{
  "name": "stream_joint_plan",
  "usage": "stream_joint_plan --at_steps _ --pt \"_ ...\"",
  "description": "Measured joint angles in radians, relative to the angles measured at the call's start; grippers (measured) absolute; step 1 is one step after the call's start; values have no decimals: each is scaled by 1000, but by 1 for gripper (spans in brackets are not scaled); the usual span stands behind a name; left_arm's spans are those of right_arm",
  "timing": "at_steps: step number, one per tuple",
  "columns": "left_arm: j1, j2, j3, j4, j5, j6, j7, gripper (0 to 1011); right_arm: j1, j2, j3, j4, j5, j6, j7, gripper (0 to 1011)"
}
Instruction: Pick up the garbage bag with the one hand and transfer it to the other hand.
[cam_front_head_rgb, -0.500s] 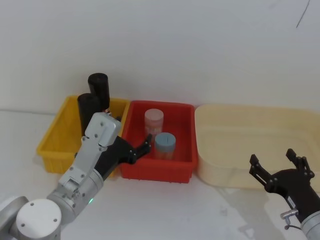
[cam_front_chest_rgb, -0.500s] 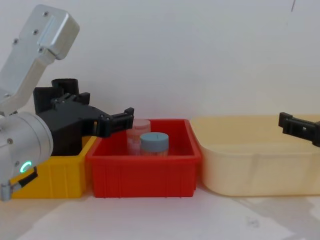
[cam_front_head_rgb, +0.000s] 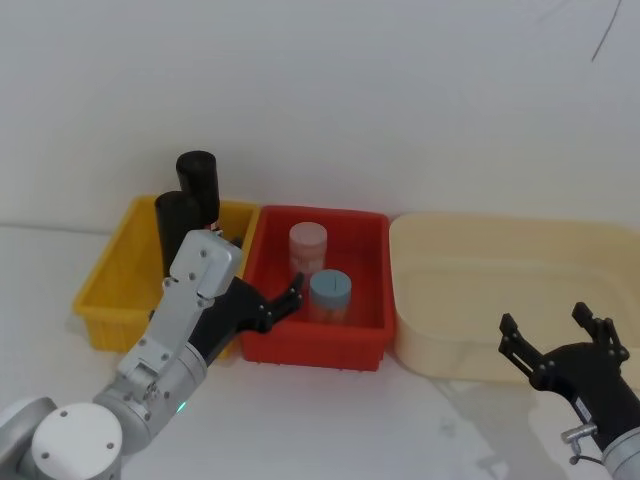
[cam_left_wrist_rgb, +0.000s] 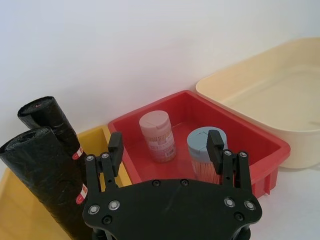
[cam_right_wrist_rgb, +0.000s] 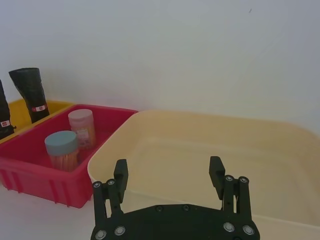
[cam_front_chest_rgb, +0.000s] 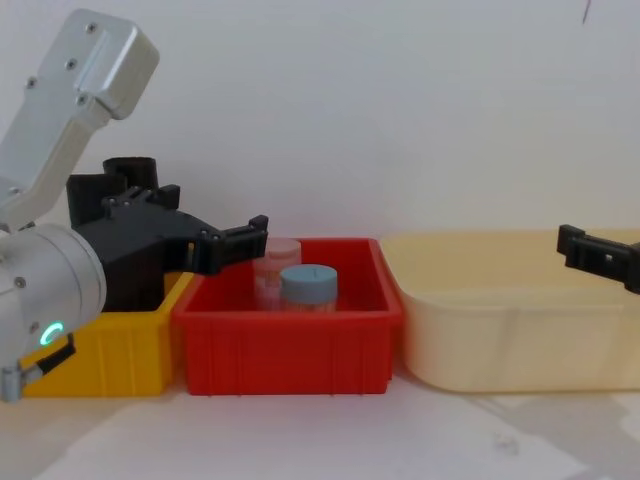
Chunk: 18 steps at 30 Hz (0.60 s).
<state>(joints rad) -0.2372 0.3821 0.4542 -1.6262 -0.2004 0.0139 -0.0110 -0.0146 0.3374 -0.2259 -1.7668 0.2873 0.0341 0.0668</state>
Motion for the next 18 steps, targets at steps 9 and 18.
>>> stream_joint_plan --at_steps 9,18 --pt "0 0 0 0 0 0 0 1001 0 0 0 0 0 0 0 1001" --pt "0 0 0 0 0 0 0 1001 0 0 0 0 0 0 0 1001"
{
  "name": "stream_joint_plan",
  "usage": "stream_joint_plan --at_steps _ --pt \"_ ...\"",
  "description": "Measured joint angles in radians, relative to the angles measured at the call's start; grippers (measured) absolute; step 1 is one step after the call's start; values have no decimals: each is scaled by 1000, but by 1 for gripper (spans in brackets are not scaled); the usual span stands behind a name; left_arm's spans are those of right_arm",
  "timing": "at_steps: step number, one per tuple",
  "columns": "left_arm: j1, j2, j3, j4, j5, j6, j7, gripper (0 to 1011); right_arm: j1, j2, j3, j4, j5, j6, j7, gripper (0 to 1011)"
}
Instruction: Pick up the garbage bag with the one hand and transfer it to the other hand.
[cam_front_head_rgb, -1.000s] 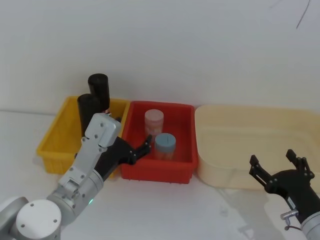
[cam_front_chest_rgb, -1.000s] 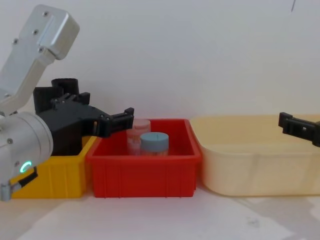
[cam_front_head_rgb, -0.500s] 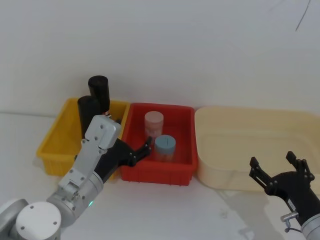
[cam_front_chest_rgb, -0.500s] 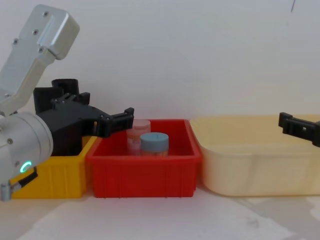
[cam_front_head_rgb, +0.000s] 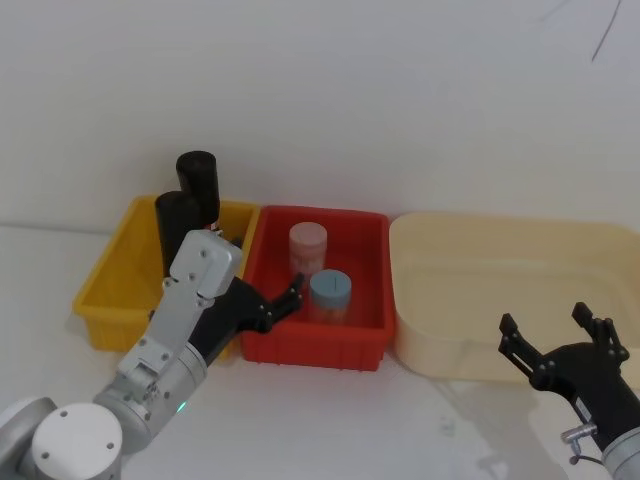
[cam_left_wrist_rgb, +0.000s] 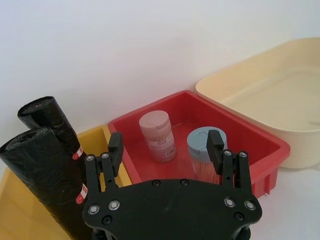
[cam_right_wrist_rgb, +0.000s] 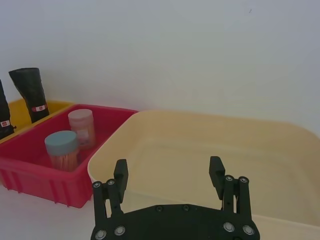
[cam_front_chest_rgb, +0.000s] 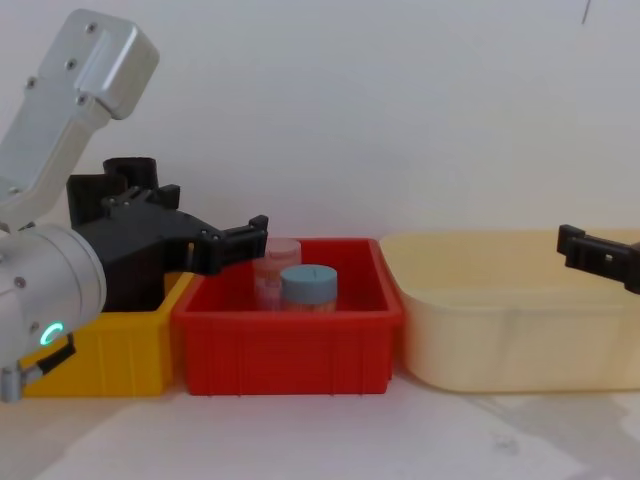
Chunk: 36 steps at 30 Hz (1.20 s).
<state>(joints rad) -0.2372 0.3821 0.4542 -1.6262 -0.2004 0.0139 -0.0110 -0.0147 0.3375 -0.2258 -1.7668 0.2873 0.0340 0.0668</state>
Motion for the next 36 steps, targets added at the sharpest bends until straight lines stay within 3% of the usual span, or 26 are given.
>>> stream_joint_plan --at_steps 15,23,31,36 --pt "-1 0 -2 -3 -1 5 -4 1001 1 -1 0 0 0 4 1 1001" --pt "4 9 -24 -58 -36 60 -23 1001 27 3 -10 -10 19 64 36 1002" --pt "68 43 -93 -173 -92 134 -25 1001 82 1 -38 -24 45 159 86 1001" --pt "153 72 -186 -273 -148 181 -10 1001 137 -22 -75 -26 58 242 104 1001"
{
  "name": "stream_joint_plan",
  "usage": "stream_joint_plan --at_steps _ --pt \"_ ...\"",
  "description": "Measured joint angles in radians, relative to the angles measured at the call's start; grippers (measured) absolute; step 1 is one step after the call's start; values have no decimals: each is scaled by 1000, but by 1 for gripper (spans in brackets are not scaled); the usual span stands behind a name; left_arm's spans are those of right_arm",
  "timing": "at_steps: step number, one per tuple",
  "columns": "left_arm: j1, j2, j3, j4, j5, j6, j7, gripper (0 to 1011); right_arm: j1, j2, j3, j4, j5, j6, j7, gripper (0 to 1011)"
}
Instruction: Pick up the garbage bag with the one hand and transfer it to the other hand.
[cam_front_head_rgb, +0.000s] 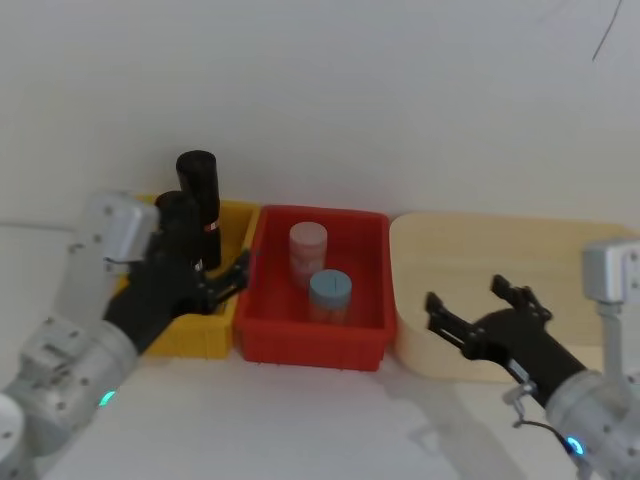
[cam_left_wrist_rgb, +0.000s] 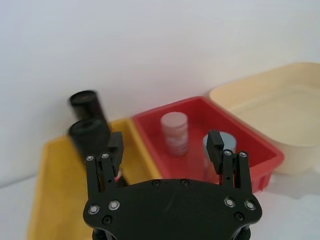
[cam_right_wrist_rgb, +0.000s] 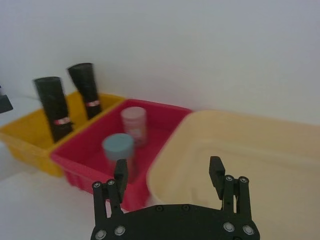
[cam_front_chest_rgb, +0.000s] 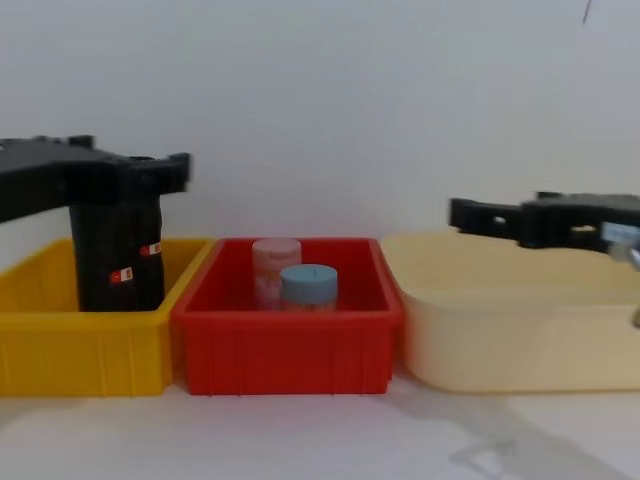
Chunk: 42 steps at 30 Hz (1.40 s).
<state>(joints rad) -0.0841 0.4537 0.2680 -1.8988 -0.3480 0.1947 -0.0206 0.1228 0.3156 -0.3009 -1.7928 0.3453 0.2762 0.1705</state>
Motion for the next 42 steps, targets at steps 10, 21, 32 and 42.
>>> stream_joint_plan --at_steps 10,21,32,42 --pt "139 35 -174 -103 -104 59 8 1001 109 -64 -72 34 -6 119 3 1001" --pt "169 79 -279 -109 -200 158 -26 1001 223 -127 -129 131 -41 179 -3 1001" --pt "71 105 -264 -13 -225 225 -67 1001 291 -163 -153 217 -59 187 7 1001" --pt "-50 108 -203 115 -220 234 -128 1001 329 -187 -159 280 -65 185 26 1001"
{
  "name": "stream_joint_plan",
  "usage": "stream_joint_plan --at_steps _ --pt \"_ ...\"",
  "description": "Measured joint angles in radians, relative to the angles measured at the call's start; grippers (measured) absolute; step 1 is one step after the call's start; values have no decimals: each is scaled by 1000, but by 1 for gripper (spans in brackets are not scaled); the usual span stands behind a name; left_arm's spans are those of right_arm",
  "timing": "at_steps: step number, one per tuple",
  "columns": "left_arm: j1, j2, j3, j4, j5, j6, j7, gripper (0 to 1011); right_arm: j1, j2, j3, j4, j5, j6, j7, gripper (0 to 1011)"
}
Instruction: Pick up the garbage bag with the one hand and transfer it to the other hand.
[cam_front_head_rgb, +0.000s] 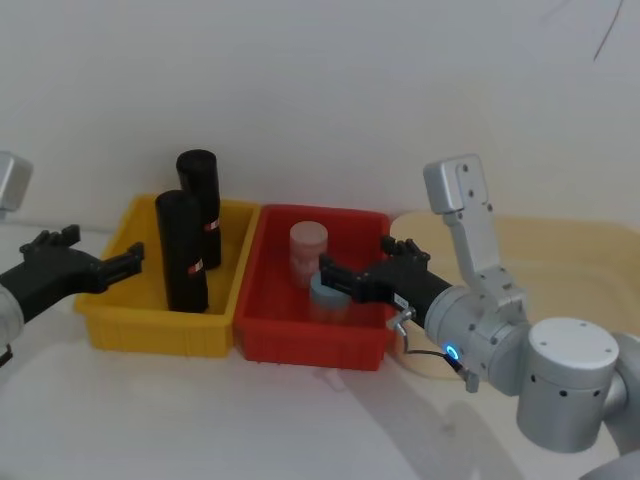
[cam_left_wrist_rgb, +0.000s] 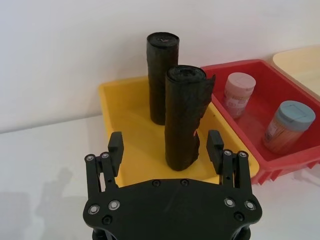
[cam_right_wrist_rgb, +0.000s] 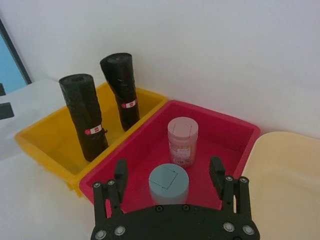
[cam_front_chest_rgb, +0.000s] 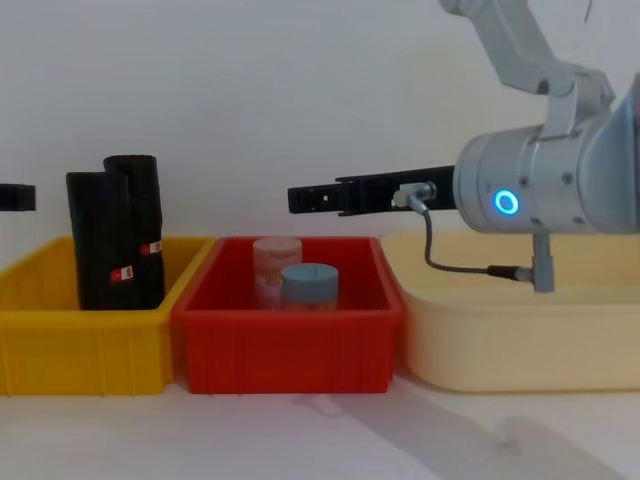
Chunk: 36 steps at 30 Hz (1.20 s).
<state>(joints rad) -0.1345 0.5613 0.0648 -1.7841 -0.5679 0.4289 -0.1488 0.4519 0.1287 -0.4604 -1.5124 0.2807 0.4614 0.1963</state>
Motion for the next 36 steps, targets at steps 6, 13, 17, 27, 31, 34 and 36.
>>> stream_joint_plan --at_steps 6,13,17,27,31,34,36 --pt "-90 -9 58 95 11 -22 -60 1001 18 -12 0 37 -2 -4 11 1001" --pt "-173 -24 116 188 22 -64 -129 1001 29 -21 1 59 -5 -6 19 1001" --pt "-222 -36 149 245 29 -89 -163 1001 33 -26 1 69 -6 -6 24 1001" --pt "-308 -63 200 345 53 -119 -189 1001 42 -36 0 91 -11 -7 37 1001" --pt "-335 -73 214 378 63 -123 -193 1001 46 -39 1 101 -12 -7 44 1001" --pt "-355 -80 223 403 71 -125 -197 1001 49 -42 3 107 -12 -7 49 1001" --pt "-368 -86 230 421 76 -127 -201 1001 51 -44 4 112 -13 -7 51 1001"
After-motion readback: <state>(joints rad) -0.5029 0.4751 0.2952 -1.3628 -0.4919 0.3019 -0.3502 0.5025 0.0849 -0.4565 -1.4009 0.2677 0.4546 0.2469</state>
